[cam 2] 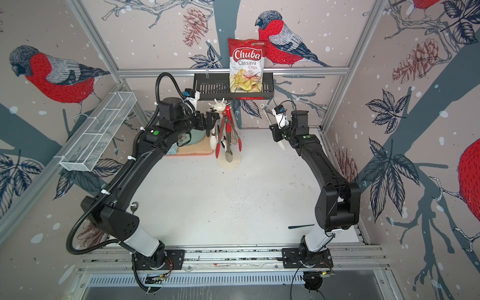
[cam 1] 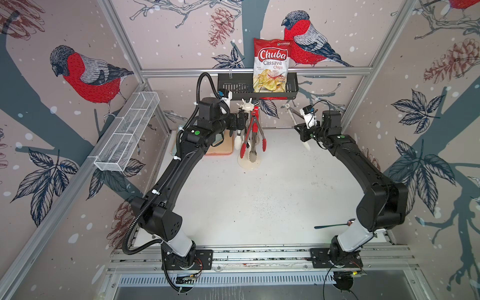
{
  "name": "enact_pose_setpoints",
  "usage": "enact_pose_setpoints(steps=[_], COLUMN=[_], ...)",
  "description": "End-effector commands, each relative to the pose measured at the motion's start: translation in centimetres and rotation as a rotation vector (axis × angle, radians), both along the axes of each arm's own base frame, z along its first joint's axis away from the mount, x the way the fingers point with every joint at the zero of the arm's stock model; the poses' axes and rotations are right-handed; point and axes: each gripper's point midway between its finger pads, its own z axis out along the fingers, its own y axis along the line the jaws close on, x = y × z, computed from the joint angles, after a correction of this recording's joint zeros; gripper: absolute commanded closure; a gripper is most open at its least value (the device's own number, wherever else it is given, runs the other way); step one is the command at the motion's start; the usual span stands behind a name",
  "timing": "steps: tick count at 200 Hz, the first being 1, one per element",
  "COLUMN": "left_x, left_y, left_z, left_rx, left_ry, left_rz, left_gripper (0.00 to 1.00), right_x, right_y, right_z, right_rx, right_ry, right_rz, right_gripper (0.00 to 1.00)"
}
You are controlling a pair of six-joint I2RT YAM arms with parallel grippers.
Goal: Hang food tongs on kitchen utensil racks
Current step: Adjust the rack at the center of the board.
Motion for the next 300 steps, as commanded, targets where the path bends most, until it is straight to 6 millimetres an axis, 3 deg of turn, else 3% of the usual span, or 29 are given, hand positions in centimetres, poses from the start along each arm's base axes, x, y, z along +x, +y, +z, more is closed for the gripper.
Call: enact_pose_setpoints(steps=[1, 25, 65, 105, 171, 263, 300], left_x=[0.5, 0.9, 1.2, 0.5, -2.4, 0.9, 1.2], left_y=[0.8, 1.5, 2.9, 1.9, 0.5, -0.2, 0.0], left_z=[0.3, -0.4, 0.2, 0.0, 1.7, 1.4, 0.7], left_rx=[0.017, 0.03, 0.023, 0.002, -0.057, -0.004, 0.018], left_ry=[-0.017, 0.003, -0.013, -0.011, -0.067, -0.037, -0.03], left_rz=[0.025, 0.038, 0.055, -0.013, -0.11, -0.051, -0.044], left_gripper=[0.04, 0.04, 0.04, 0.04, 0.03, 0.04, 0.04], right_x=[0.0, 0.0, -0.1, 0.0, -0.2, -0.6, -0.7], right_y=[0.0, 0.0, 0.0, 0.0, 0.0, -0.3, -0.4], right_z=[0.8, 0.8, 0.6, 0.4, -0.3, -0.8, -0.7], right_rx=[-0.005, -0.008, -0.016, -0.016, -0.014, -0.017, -0.018], right_ry=[-0.036, -0.034, -0.032, -0.025, -0.01, 0.003, 0.001], right_rz=[0.011, 0.012, 0.012, 0.013, 0.009, 0.001, -0.003], right_gripper=[1.0, 1.0, 1.0, 1.0, 1.0, 1.0, 1.0])
